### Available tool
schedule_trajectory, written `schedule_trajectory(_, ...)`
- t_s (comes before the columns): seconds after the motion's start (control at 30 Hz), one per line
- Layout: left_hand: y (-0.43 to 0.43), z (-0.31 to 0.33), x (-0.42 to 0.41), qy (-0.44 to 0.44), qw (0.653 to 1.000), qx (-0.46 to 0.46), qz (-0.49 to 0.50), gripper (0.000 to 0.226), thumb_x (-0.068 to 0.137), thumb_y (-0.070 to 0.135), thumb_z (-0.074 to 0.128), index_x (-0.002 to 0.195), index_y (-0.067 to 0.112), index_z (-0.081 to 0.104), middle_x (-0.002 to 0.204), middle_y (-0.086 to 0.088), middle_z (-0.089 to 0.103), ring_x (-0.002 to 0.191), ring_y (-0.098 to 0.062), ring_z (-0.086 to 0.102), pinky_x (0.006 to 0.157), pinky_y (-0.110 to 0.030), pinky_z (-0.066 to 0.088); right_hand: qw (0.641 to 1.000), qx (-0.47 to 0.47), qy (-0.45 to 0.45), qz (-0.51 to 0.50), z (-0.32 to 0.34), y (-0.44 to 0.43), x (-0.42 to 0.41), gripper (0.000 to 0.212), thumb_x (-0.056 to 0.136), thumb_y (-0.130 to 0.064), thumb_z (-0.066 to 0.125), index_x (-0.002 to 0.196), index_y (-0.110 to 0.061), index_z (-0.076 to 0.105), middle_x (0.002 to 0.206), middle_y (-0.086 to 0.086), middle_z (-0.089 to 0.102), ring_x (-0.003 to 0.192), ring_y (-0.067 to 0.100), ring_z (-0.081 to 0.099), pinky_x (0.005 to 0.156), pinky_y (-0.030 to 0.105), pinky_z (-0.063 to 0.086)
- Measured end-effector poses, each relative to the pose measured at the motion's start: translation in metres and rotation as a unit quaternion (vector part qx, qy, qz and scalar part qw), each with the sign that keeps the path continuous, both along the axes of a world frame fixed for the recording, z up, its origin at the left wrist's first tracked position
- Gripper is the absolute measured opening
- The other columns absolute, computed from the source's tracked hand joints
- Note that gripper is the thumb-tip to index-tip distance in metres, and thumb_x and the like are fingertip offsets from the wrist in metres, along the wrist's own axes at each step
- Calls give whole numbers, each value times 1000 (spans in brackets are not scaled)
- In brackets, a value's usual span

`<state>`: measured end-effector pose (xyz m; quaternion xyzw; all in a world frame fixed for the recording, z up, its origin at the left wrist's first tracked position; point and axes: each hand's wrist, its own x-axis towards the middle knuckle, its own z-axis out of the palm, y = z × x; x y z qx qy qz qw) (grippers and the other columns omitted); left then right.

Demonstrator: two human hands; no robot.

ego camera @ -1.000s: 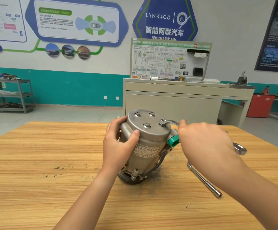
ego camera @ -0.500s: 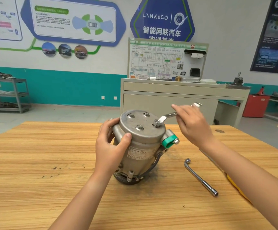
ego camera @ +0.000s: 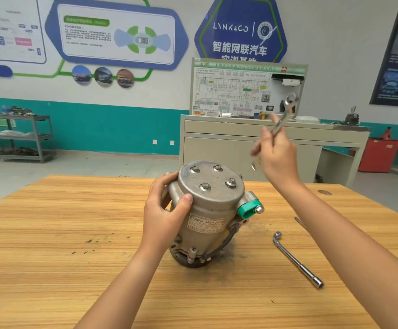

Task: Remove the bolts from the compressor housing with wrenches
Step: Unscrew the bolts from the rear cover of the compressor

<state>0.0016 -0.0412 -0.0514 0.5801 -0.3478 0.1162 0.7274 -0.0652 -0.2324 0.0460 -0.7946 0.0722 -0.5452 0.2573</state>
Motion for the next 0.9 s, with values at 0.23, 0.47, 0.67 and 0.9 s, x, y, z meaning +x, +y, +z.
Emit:
schedule_trajectory(0.23, -8, -3, -4, -17, 1000, -6, 18, 46, 62, 47, 59, 107, 38, 54, 123, 0, 57, 113, -13, 56, 88, -22, 51, 928, -265, 210, -158, -38, 19, -91, 48, 92, -25, 49, 138, -36, 36, 49, -7, 37, 45, 22, 48, 43, 27, 32)
schedule_trajectory(0.47, -9, -1, -5, -15, 1000, -12, 21, 44, 62, 46, 58, 106, 40, 54, 122, 1, 56, 111, -9, 57, 81, -10, 46, 875, -259, 336, -233, -38, 23, -91, 45, 99, -38, 21, 141, -50, 8, 73, -7, 53, 71, 17, 56, 55, 28, 37)
schedule_trajectory(0.67, -11, -4, -7, -23, 999, -21, 41, 42, 64, 46, 57, 105, 40, 53, 123, -1, 55, 115, -15, 55, 94, -23, 45, 797, -343, 395, -302, -26, 52, -90, 67, 91, -9, 34, 146, -30, 2, 59, -4, 26, 48, 17, 29, 41, 27, 16)
schedule_trajectory(0.9, -8, -1, -7, -6, 999, -25, 24, 43, 63, 43, 62, 105, 37, 54, 123, -3, 57, 114, -14, 56, 95, -27, 47, 823, -372, 259, -342, -45, 56, -91, 40, 70, -15, 70, 108, -5, 67, 46, 6, 45, 31, 20, 43, 37, 17, 23)
